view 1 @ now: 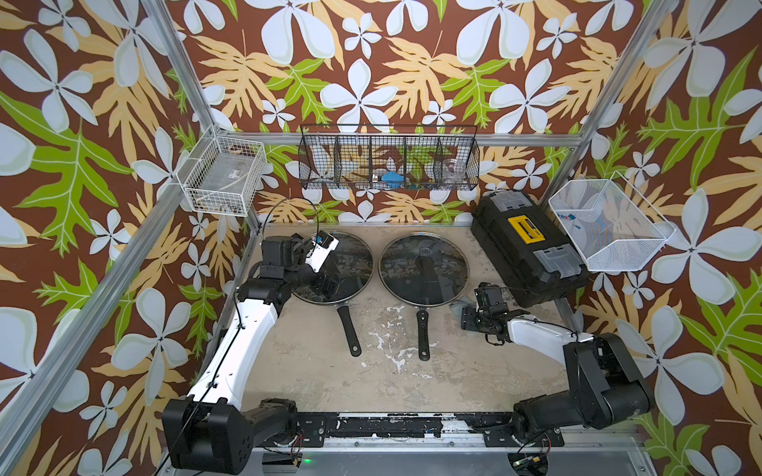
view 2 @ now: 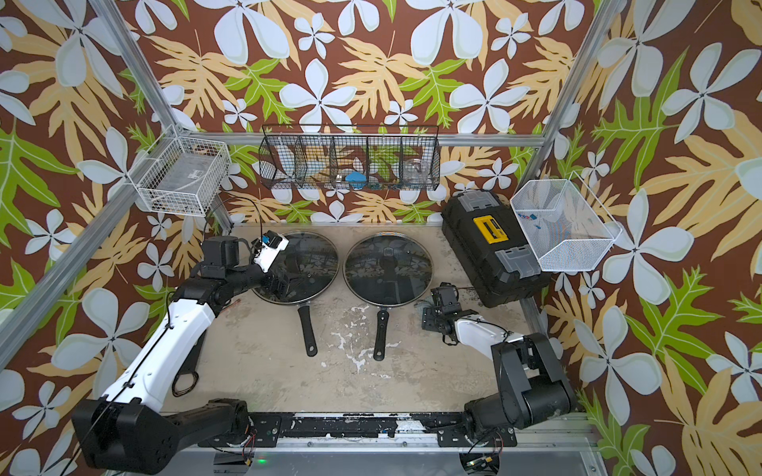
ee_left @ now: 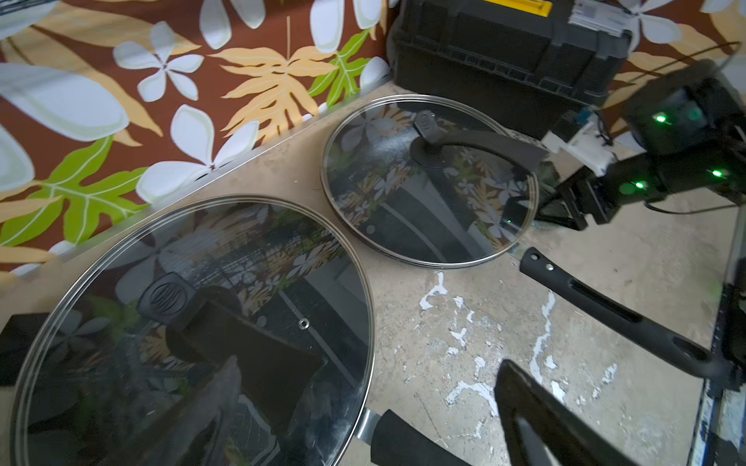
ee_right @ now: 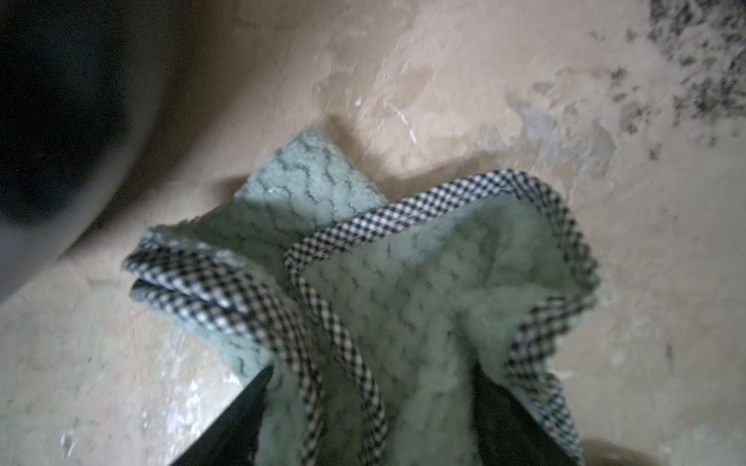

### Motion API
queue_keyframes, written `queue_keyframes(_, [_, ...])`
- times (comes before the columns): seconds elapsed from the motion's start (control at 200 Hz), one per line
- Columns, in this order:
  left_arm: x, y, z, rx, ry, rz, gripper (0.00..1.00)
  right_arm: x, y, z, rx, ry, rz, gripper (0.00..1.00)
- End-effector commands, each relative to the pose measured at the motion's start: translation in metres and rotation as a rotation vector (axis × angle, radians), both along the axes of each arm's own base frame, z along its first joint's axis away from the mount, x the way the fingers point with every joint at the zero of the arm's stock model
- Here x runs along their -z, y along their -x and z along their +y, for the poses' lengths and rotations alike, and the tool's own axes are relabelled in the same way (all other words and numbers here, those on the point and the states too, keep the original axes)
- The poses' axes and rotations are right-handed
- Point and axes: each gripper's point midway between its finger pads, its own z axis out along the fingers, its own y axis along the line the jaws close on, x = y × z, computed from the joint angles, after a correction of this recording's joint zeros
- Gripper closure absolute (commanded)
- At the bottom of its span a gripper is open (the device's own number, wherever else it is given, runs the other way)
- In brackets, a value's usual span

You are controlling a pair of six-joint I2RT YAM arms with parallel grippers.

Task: Wipe the pot lid with a cloth
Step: Pick up the cleaning item at the center of the board.

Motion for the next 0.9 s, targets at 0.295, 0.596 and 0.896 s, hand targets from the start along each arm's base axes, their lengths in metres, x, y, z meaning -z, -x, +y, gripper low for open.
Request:
queue_keyframes(0.295, [0.009,0.017,-0.008,0.099,-0.005,0.007,0.00,-0.028,0.006,0.014,-0.033,-0.094,-0.020,0.04])
queue_keyframes(0.596, [0.015,0.020,-0.008,0.100,-0.005,0.016,0.00,-0.003,0.001,0.007,0.000,-0.074,0.066,0.18])
queue_keyframes(0.896, [0.024,0.020,-0.005,0.071,-0.009,0.035,0.00,0.012,0.010,0.004,0.025,-0.078,0.098,0.38])
